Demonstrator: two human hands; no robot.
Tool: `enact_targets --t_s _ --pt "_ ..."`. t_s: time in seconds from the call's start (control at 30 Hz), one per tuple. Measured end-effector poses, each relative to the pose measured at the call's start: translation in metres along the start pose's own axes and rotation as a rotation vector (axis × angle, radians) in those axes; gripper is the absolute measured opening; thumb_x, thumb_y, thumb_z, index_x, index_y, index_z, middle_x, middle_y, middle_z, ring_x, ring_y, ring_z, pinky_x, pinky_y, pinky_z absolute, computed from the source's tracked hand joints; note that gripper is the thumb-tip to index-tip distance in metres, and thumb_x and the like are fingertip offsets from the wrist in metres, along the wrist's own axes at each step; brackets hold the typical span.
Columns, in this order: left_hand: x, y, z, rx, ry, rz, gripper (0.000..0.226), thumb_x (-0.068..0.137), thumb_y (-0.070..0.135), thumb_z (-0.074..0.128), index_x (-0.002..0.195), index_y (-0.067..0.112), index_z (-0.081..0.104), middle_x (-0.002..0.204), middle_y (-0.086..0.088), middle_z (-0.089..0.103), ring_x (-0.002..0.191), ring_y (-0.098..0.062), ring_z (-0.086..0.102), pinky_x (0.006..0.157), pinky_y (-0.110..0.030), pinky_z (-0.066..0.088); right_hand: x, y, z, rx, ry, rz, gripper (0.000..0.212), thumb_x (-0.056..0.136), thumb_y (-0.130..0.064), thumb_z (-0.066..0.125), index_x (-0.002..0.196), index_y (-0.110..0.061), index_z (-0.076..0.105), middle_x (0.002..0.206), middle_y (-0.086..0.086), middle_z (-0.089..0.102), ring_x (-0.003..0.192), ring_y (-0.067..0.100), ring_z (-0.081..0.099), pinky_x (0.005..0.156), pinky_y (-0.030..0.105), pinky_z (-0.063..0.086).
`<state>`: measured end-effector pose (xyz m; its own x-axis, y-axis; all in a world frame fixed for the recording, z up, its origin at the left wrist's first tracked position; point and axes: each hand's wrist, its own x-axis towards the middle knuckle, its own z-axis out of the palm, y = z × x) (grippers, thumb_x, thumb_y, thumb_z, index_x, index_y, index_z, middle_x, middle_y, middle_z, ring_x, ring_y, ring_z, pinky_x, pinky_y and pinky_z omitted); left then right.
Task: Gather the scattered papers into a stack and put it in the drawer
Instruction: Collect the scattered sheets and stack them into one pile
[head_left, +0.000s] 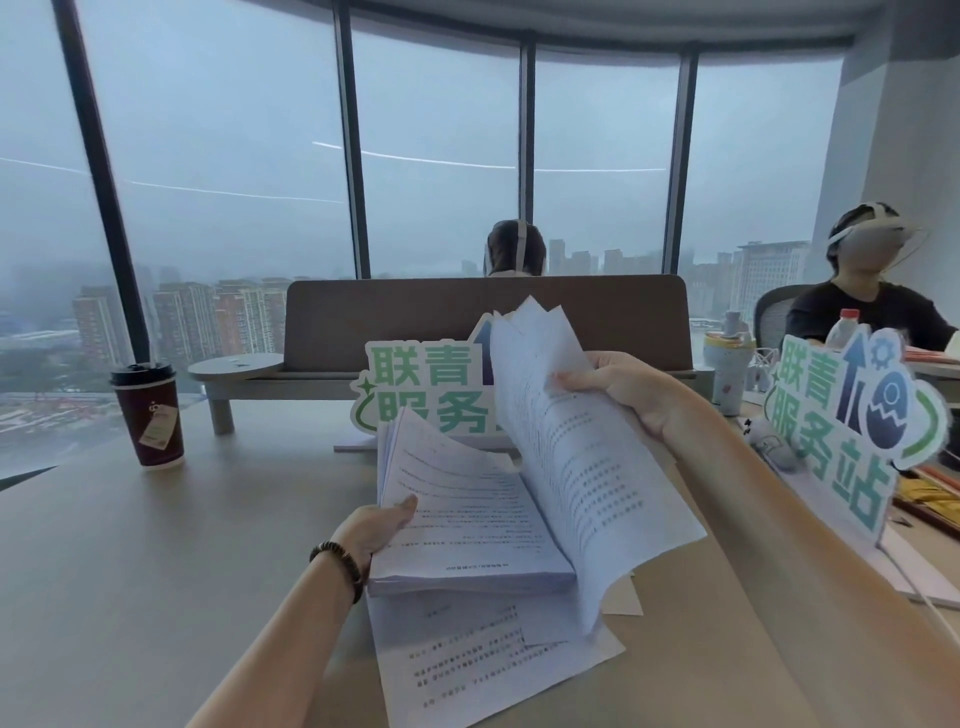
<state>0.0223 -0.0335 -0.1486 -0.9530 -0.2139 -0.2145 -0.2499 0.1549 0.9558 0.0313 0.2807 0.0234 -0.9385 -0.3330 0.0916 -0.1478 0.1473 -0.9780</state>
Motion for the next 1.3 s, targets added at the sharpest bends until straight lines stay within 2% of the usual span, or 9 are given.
enact_targets --t_s 0.1,0.3,0.5,0.6,0.7,0.93,1.03,1.2,1.3 --pt "-0.003 0.002 -0.001 -0.012 -0.008 -0.007 0.038 0.091 0.035 0.068 0.107 0.001 0.066 0.087 -0.009 0.070 0.077 -0.024 0.068 0.063 -0.029 0.054 -0.008 -0.009 -0.007 0.144 -0.076 -0.055 0.037 0.082 -0.018 0.075 0.118 -0.009 0.068 0.107 0.013 0.073 0.085 0.027 0.071 0.076 0.038 0.061" --pt "-0.009 0.006 0.000 -0.078 -0.049 -0.009 0.034 0.094 0.032 0.065 0.110 0.001 0.065 0.086 -0.007 0.070 0.071 -0.019 0.068 0.047 -0.022 0.052 -0.010 0.004 -0.028 0.432 -0.098 -0.064 0.033 0.090 -0.016 0.061 0.121 -0.004 0.060 0.097 0.014 0.071 0.074 0.025 0.072 0.067 0.037 0.062" --pt "-0.016 0.011 0.000 -0.201 -0.130 -0.015 0.038 0.098 0.033 0.056 0.117 0.001 0.062 0.102 -0.017 0.071 0.081 -0.026 0.067 0.059 -0.028 0.058 0.009 0.060 -0.031 0.191 0.180 0.151 0.016 0.096 -0.007 0.059 0.107 0.003 0.066 0.083 0.014 0.076 0.068 0.025 0.074 0.062 0.039 0.062" --pt "-0.019 0.016 0.001 -0.266 -0.169 -0.026 0.036 0.098 0.035 0.055 0.116 0.005 0.064 0.117 -0.020 0.070 0.086 -0.030 0.070 0.065 -0.033 0.062 0.018 0.092 -0.031 -0.032 0.256 0.198 0.021 0.088 0.001 0.069 0.109 0.006 0.068 0.099 0.017 0.075 0.082 0.028 0.073 0.078 0.041 0.061" --pt "-0.019 0.017 0.003 -0.268 -0.168 0.017 0.032 0.097 0.036 0.055 0.113 0.010 0.065 0.113 -0.015 0.072 0.098 -0.033 0.069 0.074 -0.036 0.061 0.021 0.113 -0.025 -0.183 0.252 0.234 0.022 0.084 -0.003 0.075 0.104 -0.002 0.070 0.107 0.011 0.073 0.092 0.024 0.069 0.091 0.038 0.054" --pt "-0.022 0.014 0.004 -0.327 -0.183 -0.005 0.034 0.091 0.039 0.064 0.111 0.012 0.069 0.116 -0.018 0.071 0.110 -0.041 0.064 0.098 -0.053 0.050 0.014 0.131 -0.001 -0.017 0.230 0.278 0.031 0.082 -0.005 0.078 0.111 -0.005 0.067 0.106 0.008 0.074 0.100 0.028 0.070 0.100 0.046 0.052" --pt "-0.020 0.012 0.006 -0.401 -0.199 -0.027 0.032 0.094 0.035 0.062 0.113 0.009 0.067 0.120 -0.021 0.068 0.105 -0.039 0.063 0.097 -0.055 0.048 0.014 0.135 0.008 0.018 0.197 0.277 0.031 0.083 -0.009 0.078 0.111 -0.007 0.066 0.107 0.009 0.075 0.100 0.028 0.071 0.096 0.047 0.055" --pt "-0.026 0.016 0.006 -0.459 -0.210 -0.047 0.025 0.098 0.021 0.057 0.117 0.006 0.063 0.117 -0.023 0.066 0.086 -0.035 0.066 0.069 -0.046 0.059 0.014 0.137 0.018 0.040 0.224 0.260 0.022 0.096 -0.019 0.065 0.114 -0.007 0.064 0.107 0.010 0.073 0.097 0.027 0.071 0.087 0.042 0.058" --pt "-0.023 0.015 0.004 -0.369 -0.152 -0.010 0.030 0.095 0.020 0.063 0.117 0.000 0.065 0.116 -0.025 0.069 0.093 -0.039 0.067 0.084 -0.054 0.056 0.016 0.137 0.019 0.035 0.251 0.257 0.031 0.098 -0.027 0.062 0.121 -0.006 0.064 0.114 0.009 0.071 0.105 0.028 0.068 0.099 0.045 0.052"
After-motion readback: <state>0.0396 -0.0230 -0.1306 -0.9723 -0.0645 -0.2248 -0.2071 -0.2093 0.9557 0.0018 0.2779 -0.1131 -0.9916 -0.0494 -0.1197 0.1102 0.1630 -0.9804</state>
